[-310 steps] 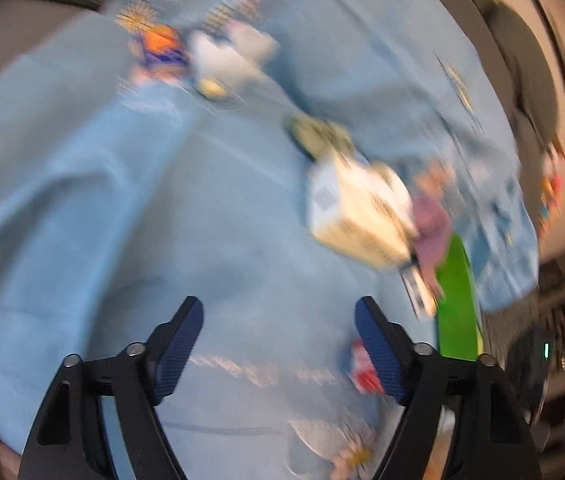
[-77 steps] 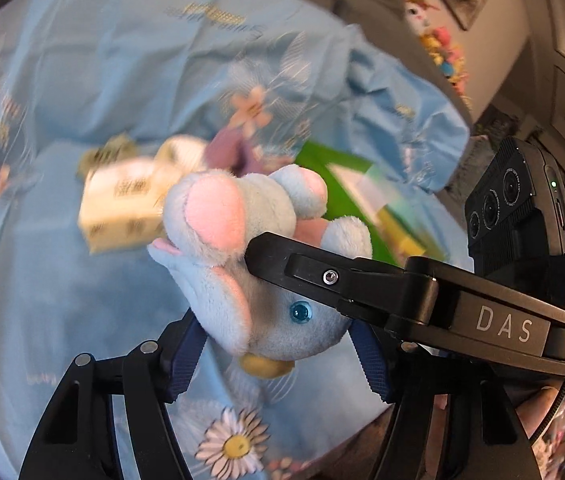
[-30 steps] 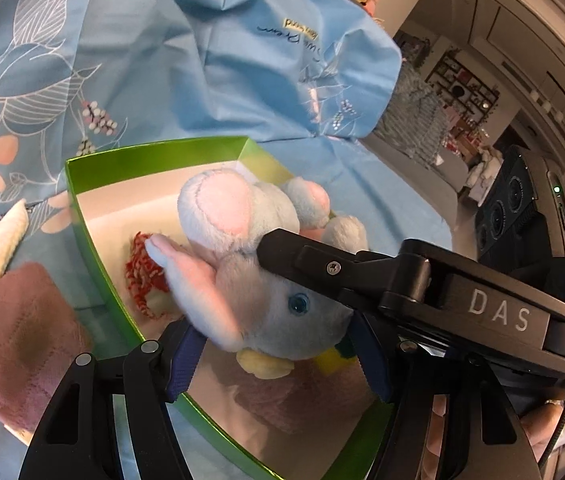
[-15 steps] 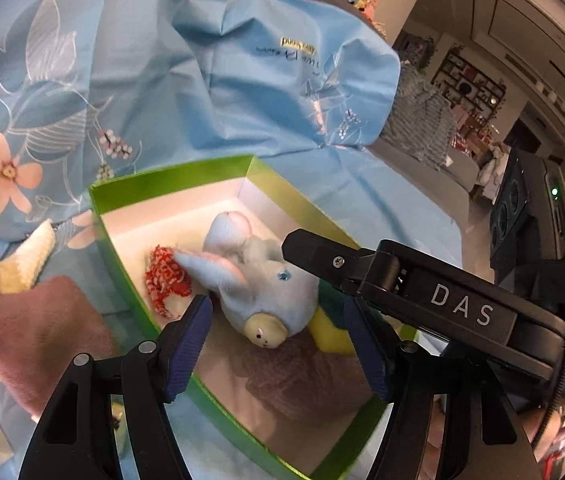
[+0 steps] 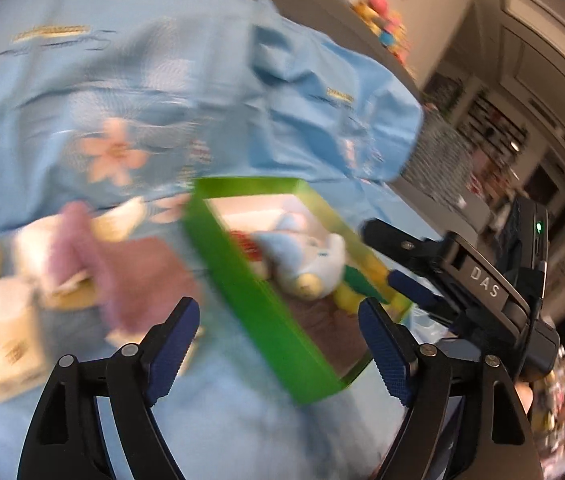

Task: Organize soft objects
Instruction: 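Move the right tool to the blue-and-orange Tempo tissue pack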

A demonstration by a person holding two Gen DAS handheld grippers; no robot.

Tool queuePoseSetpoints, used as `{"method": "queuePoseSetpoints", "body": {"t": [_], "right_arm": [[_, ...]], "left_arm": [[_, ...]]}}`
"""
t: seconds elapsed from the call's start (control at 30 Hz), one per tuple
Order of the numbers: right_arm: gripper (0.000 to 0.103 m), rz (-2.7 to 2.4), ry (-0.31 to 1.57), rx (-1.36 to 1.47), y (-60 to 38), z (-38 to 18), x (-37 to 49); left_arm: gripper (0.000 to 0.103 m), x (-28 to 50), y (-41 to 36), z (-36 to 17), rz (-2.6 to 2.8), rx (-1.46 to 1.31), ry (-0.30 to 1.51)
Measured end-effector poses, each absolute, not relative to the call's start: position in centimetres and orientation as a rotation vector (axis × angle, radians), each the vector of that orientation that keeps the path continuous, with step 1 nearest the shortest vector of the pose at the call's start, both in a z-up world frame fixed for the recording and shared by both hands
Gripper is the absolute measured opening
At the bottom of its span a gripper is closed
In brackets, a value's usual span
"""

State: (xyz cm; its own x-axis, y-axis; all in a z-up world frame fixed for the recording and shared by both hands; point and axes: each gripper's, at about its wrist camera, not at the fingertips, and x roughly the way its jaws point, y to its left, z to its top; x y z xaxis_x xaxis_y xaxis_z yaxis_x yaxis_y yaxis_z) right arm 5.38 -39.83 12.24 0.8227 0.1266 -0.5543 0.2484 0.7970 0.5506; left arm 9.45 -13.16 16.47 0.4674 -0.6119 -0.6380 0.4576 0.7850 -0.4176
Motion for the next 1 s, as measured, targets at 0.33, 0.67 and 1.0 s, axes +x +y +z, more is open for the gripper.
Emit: {"method": "queuePoseSetpoints", "body": {"t": [0.33, 0.67, 1.0], "right_arm": [[0.102, 0.006, 0.691, 0.501, -34.1, 12.9, 2.5], [0.102, 0.212, 0.795, 0.388, -24.1, 13.5, 3.5], [0.100, 0.542, 0.959, 0.221, -4.4, 13.5, 9.1]], "left_arm": [[0.090, 4.6, 1.5, 14.0, -0.300, -0.327, 0.868], [0.090, -0.3, 14.4, 8.8, 0.110, -0.495, 0.903], [0.090, -1.4, 24.4, 6.0, 0.366, -0.814, 0.820]]}}
